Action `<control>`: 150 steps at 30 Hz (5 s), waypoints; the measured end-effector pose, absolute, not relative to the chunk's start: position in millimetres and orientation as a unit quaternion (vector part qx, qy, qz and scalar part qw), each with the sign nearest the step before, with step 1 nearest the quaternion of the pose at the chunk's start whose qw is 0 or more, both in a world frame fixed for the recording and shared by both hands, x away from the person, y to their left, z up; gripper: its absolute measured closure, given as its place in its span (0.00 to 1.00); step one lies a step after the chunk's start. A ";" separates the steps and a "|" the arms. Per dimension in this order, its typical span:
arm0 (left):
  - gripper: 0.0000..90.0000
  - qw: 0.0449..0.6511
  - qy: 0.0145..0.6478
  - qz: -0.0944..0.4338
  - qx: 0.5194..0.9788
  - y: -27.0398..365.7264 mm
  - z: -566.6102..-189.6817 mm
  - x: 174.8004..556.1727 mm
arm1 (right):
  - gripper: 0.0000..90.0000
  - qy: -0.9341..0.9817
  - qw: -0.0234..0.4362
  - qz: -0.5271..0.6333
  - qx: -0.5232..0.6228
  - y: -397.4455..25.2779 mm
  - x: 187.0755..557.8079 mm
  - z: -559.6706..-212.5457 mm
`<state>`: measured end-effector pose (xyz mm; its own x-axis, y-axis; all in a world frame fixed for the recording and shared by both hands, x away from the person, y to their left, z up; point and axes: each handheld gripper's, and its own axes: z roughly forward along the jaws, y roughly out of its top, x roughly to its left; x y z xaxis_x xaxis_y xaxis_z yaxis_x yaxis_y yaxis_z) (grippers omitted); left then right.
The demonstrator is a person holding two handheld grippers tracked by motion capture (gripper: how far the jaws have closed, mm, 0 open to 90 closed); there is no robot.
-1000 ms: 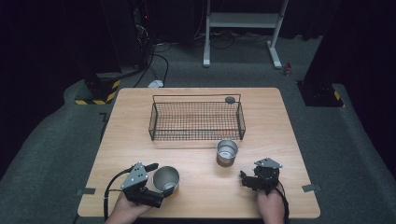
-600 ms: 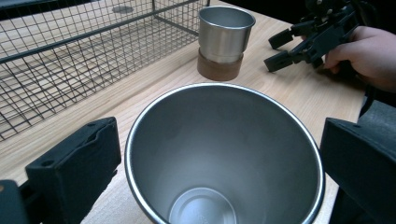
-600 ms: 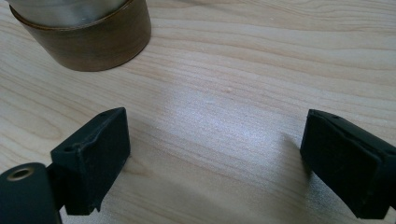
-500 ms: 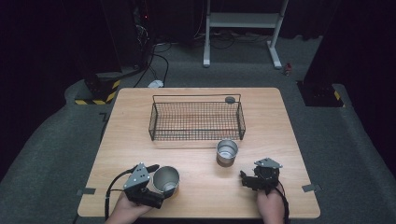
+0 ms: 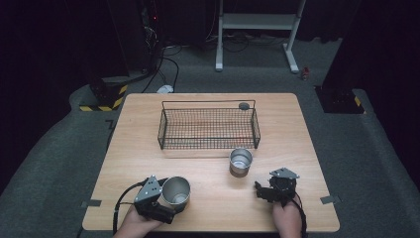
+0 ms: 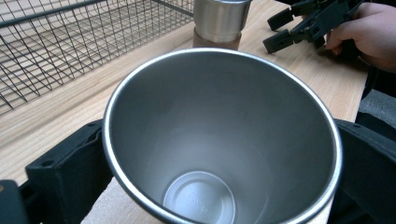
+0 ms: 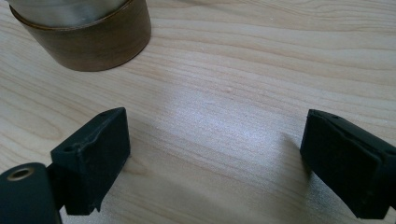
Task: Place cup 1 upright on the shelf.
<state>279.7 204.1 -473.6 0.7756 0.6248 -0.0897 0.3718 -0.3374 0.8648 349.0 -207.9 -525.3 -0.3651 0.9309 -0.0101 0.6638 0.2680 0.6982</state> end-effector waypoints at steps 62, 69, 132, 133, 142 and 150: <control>0.15 0.510 0.334 0.187 0.770 224.0 -470.5 281.7 | 0.09 0.769 0.216 0.309 0.517 -208.1 348.3 -525.2; 0.15 0.511 0.346 0.192 0.763 228.5 -470.6 284.8 | 0.09 0.769 0.216 0.309 0.517 -208.1 348.3 -525.2; 0.15 0.525 0.407 0.234 0.709 230.7 -445.5 347.9 | 0.09 0.772 0.211 0.311 0.512 -207.2 349.4 -525.2; 0.15 0.523 0.411 0.235 0.709 230.6 -445.0 349.2 | 0.09 0.775 0.211 0.311 0.508 -207.4 350.3 -525.2; 0.15 0.517 0.397 0.240 0.719 226.4 -439.2 360.5 | 0.09 0.775 0.210 0.311 0.508 -206.5 351.7 -525.1; 0.15 0.526 0.395 0.232 0.716 224.0 -429.4 371.4 | 0.09 0.776 0.210 0.312 0.507 -206.5 351.7 -525.1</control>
<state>371.4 224.0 -429.4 0.5802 0.8103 -0.0829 0.3213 -0.1342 0.9374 351.7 -206.5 -525.1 -0.3972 0.9177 -0.0092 0.6564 0.2911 0.6960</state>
